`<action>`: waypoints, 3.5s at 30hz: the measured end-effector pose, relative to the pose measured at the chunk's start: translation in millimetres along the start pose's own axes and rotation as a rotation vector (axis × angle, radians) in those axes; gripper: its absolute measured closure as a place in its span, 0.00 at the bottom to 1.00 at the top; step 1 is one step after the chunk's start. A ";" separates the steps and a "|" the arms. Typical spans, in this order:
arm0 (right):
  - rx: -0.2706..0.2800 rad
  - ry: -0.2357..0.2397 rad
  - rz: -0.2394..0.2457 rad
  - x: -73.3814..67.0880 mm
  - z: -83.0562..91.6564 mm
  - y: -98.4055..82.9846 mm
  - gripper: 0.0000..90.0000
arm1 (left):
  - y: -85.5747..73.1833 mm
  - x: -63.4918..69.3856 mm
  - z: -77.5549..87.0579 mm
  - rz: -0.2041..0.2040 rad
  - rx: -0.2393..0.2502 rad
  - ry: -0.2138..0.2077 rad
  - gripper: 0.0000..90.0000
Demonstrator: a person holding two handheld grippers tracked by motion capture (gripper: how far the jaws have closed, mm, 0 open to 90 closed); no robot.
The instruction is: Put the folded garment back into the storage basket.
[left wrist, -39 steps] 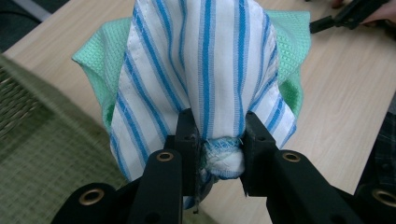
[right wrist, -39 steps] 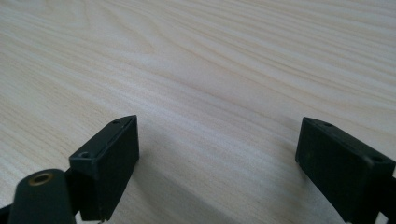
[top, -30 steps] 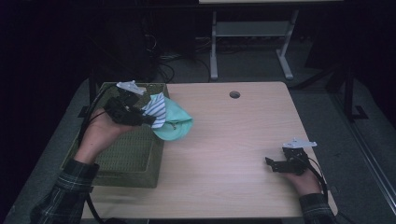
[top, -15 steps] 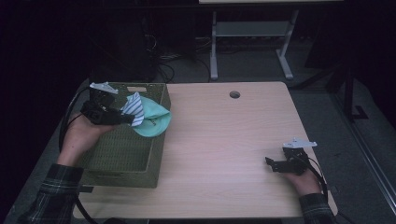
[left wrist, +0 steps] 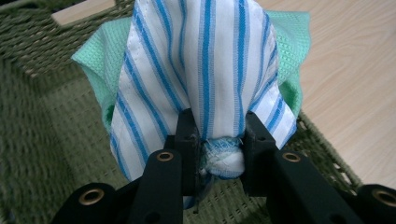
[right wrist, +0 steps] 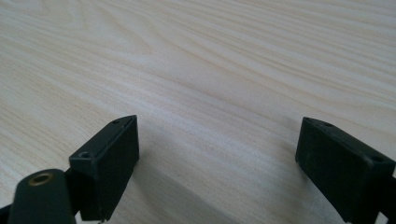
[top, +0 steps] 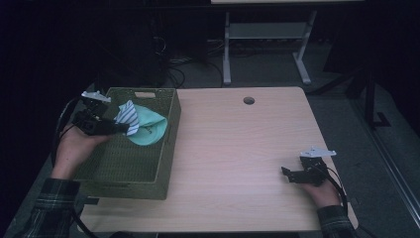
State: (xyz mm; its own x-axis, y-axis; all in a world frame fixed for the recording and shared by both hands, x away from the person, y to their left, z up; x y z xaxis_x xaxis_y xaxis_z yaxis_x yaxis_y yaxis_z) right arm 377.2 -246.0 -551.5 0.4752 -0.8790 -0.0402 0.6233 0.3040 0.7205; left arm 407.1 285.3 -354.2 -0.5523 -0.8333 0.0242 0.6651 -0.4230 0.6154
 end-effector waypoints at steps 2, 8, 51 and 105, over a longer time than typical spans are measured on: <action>0.000 0.000 0.000 0.0 0.0 0.0 0.14 | -3.3 -4.6 -0.1 0.012 0.001 0.011 0.80; 0.000 -0.001 0.001 0.1 0.0 0.0 0.14 | -12.6 -13.9 -0.7 0.038 -0.006 0.028 0.80; -0.001 -0.001 -0.001 0.2 0.0 -0.1 0.14 | -64.2 -26.7 -81.2 0.108 -0.108 0.053 0.79; -0.001 -0.002 -0.004 0.3 0.1 -0.1 0.14 | -57.4 -26.0 -85.7 0.079 -0.112 0.098 0.15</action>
State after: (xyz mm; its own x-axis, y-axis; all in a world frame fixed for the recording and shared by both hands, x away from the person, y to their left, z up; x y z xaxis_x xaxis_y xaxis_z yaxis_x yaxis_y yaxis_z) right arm 377.3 -246.4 -551.5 0.4716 -0.8808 -0.0416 0.6255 0.3009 0.7199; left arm 426.3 300.7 -457.7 -0.4480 -0.8940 -0.0115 0.7595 -0.3874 0.5226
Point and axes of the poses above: each handheld gripper's, and its own axes: z roughly backward along the jaws, y roughly out of its top, x roughly to its right, the point moved 10 cm from there along -z, roughly forward along the jaws, and after that the axes turned 1 degree about y, right-handed, at the moved point
